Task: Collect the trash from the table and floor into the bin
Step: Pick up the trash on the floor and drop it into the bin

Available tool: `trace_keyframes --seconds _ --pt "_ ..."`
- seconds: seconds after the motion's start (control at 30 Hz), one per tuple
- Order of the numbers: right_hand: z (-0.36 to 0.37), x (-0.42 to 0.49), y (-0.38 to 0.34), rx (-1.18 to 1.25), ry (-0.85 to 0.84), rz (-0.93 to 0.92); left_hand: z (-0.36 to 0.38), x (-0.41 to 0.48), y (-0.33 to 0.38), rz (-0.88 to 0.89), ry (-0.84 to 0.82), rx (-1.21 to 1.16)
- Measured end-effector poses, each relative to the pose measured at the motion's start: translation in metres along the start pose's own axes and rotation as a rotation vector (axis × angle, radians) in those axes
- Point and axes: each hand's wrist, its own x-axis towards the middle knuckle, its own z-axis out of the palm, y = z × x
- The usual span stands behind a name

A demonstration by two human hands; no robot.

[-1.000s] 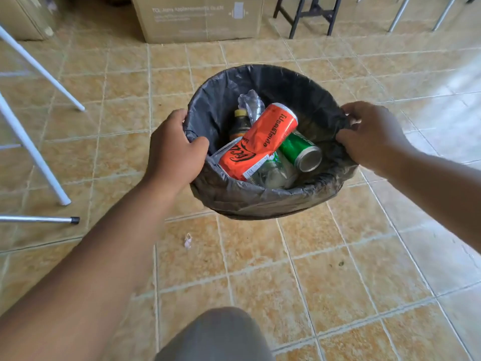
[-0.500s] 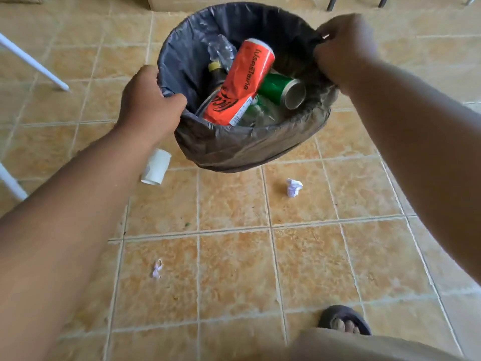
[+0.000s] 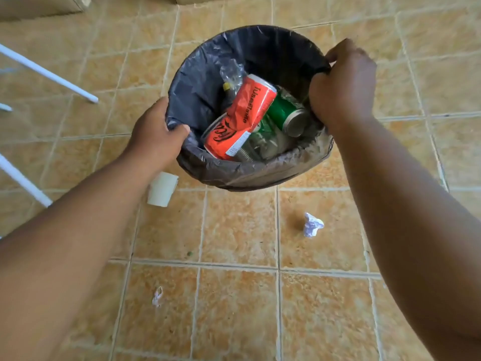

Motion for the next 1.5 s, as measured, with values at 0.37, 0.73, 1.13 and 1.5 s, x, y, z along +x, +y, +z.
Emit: trace_keyframes --seconds 0.37,0.73,1.13,1.5 --pt "-0.001 -0.007 0.014 -0.048 0.010 -0.074 0.006 0.038 -0.037 0.184 -0.136 0.168" --pt "0.008 -0.012 0.015 -0.014 0.107 -0.014 0.010 0.044 -0.047 0.250 -0.122 0.112" --pt "0.005 -0.012 0.013 0.023 0.062 0.020 0.007 -0.012 -0.009 0.706 -0.108 0.413" --pt "0.010 -0.087 0.092 0.126 -0.021 0.002 0.041 -0.049 -0.014 0.972 -0.103 0.685"
